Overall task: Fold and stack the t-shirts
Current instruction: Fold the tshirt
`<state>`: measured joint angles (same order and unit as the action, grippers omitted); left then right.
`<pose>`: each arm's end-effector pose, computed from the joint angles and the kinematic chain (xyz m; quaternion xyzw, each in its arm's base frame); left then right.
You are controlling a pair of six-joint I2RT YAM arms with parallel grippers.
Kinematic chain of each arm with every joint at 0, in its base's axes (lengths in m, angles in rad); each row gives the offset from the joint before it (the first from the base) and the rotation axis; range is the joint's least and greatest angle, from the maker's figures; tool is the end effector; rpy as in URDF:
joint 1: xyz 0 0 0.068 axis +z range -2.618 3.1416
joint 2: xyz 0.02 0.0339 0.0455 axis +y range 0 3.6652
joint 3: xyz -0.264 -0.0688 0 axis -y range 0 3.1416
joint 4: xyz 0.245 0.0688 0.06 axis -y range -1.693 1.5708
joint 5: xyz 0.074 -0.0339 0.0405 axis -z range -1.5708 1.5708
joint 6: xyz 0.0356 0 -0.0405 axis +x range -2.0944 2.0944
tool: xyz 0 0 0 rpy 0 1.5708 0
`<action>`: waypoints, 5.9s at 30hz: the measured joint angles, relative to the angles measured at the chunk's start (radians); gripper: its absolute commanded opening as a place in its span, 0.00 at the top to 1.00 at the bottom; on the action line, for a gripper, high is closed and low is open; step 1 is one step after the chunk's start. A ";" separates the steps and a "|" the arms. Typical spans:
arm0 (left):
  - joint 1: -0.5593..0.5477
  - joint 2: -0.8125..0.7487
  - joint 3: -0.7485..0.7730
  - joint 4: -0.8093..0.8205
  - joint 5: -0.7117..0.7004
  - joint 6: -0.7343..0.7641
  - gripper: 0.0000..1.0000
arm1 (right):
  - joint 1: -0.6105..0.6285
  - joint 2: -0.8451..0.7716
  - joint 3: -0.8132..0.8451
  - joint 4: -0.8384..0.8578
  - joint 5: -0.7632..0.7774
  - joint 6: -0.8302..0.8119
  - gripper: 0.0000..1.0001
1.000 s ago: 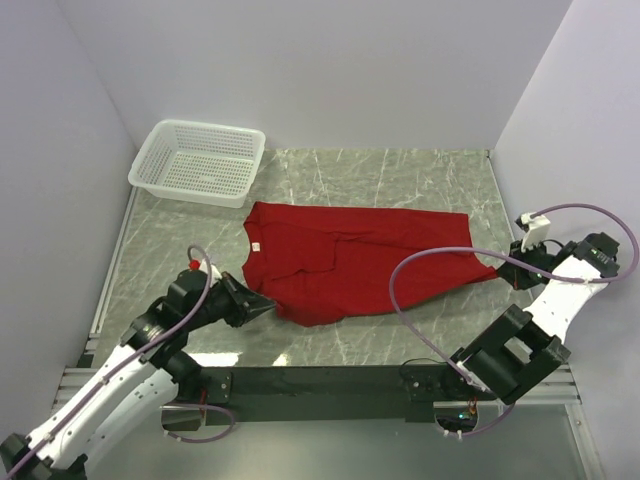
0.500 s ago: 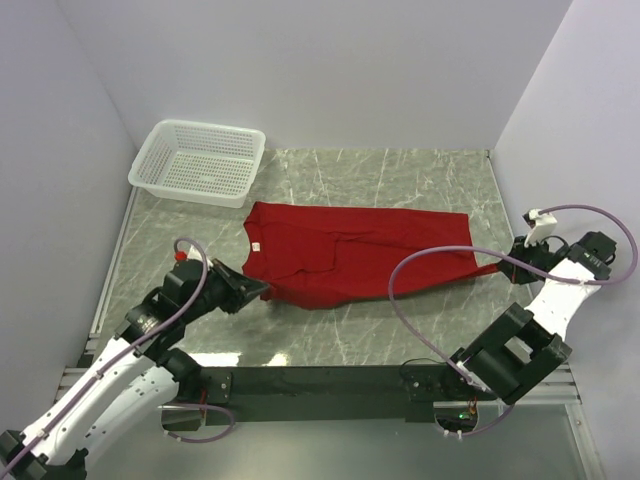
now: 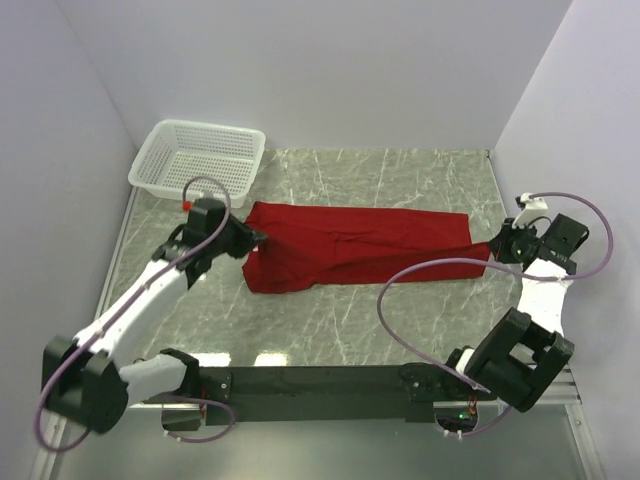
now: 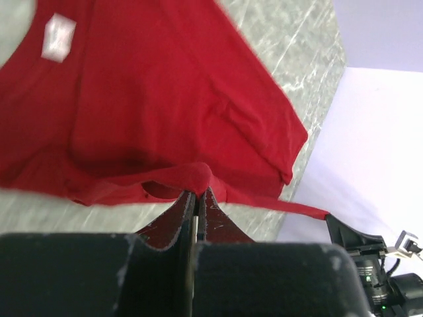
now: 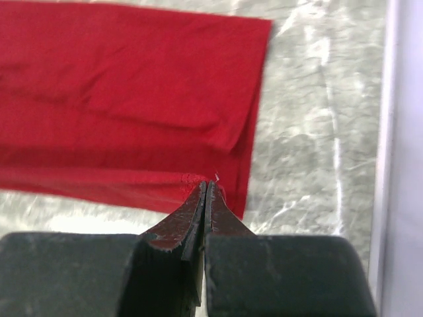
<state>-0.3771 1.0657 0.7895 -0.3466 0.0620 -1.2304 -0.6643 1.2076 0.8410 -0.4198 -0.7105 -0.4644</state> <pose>0.2161 -0.0880 0.2716 -0.3551 0.8155 -0.3476 0.2968 0.2094 -0.1345 0.2570 -0.0458 0.8753 0.0799 0.4747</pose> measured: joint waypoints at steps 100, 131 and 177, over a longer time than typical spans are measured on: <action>0.079 -0.431 -0.282 -0.294 0.393 0.152 0.99 | -0.143 -0.094 -0.103 -0.507 0.190 -0.740 1.00; 0.078 -0.077 -0.109 -0.183 0.370 0.087 0.99 | -0.129 0.146 -0.018 -0.380 0.143 -0.509 1.00; 0.080 -0.572 -0.229 -0.710 0.539 -0.122 0.99 | -0.231 0.171 0.088 -0.671 0.137 -0.862 1.00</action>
<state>-0.2966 0.4934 0.5602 -1.0565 0.6010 -1.3529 -0.8955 1.3788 0.9291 -1.0912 -0.5739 -1.3262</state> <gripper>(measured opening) 0.043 0.007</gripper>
